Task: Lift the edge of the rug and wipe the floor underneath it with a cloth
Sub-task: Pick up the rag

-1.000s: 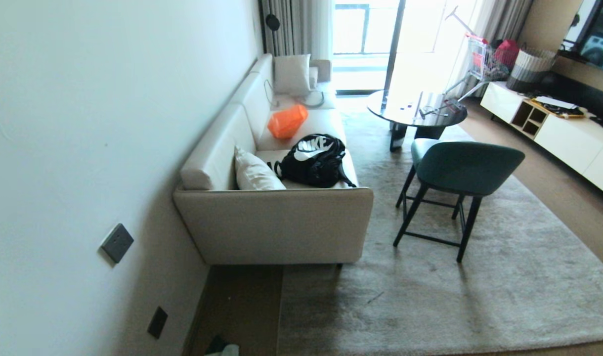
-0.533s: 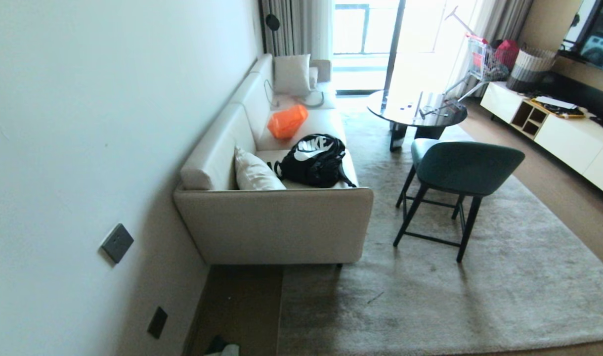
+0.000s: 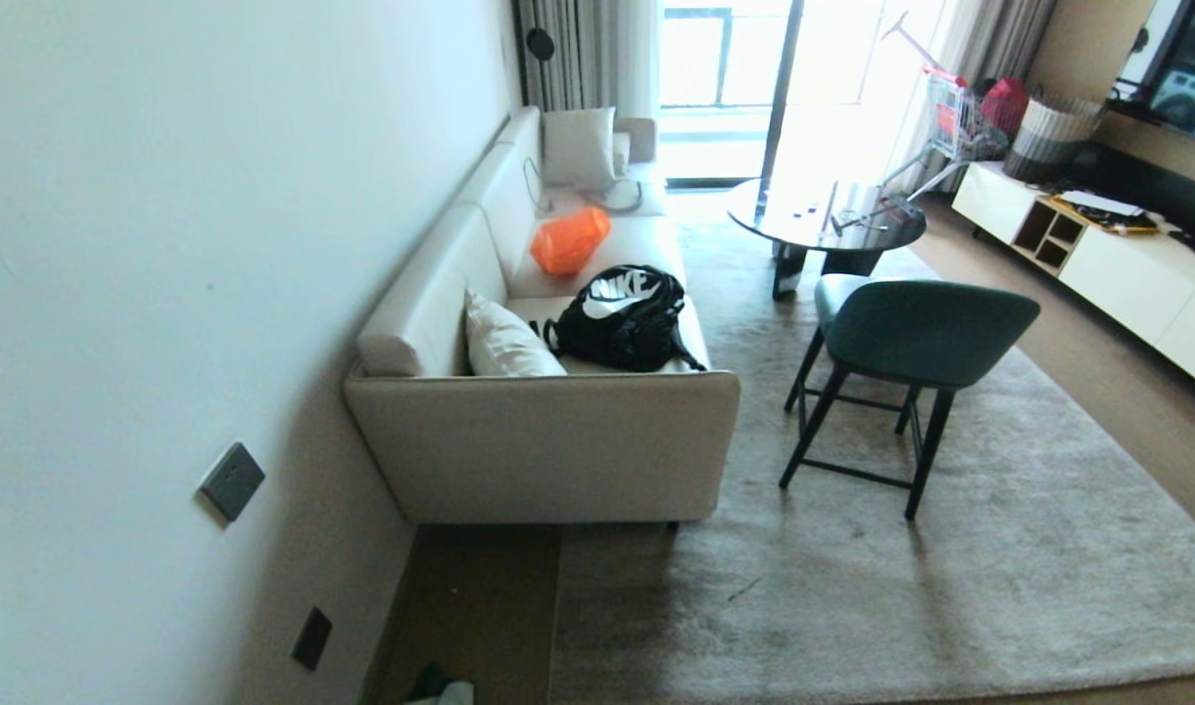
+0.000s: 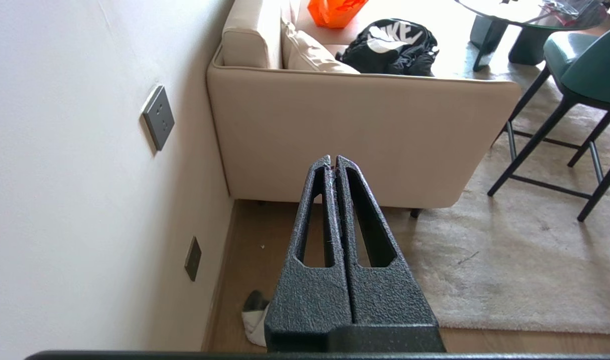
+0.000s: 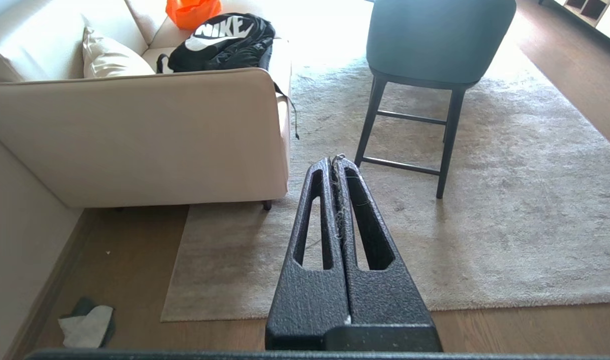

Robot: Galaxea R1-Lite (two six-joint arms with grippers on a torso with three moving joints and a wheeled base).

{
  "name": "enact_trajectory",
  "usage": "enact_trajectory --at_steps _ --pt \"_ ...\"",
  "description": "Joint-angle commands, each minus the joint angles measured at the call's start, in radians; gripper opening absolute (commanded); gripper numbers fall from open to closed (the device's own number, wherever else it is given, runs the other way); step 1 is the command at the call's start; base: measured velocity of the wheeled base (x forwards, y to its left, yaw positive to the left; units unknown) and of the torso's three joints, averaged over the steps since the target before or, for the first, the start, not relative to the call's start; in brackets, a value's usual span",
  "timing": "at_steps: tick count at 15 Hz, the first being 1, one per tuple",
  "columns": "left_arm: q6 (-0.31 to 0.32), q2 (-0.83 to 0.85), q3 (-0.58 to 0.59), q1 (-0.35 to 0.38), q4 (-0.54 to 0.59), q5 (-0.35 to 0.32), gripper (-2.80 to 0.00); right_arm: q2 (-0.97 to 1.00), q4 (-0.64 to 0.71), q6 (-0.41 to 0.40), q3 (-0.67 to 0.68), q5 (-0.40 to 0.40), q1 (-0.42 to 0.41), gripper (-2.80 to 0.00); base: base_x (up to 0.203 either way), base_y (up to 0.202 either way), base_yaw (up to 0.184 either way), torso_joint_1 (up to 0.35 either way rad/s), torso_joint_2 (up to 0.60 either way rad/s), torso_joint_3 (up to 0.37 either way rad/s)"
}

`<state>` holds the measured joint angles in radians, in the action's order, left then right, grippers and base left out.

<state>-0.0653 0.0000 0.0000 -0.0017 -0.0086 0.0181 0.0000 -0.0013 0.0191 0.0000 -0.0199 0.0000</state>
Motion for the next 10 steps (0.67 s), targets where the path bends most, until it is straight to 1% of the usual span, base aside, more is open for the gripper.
enact_trajectory --at_steps 1,10 --pt "-0.001 0.0 0.0 0.0 -0.001 0.0 -2.8 0.0 0.0 0.001 0.0 0.0 0.0 -2.8 0.0 0.0 0.0 0.0 0.0 0.0" --pt "-0.001 0.0 0.0 0.0 -0.001 0.0 -2.8 0.0 -0.002 0.002 0.0 0.0 0.0 -2.8 0.0 0.0 0.0 0.0 0.0 0.0"
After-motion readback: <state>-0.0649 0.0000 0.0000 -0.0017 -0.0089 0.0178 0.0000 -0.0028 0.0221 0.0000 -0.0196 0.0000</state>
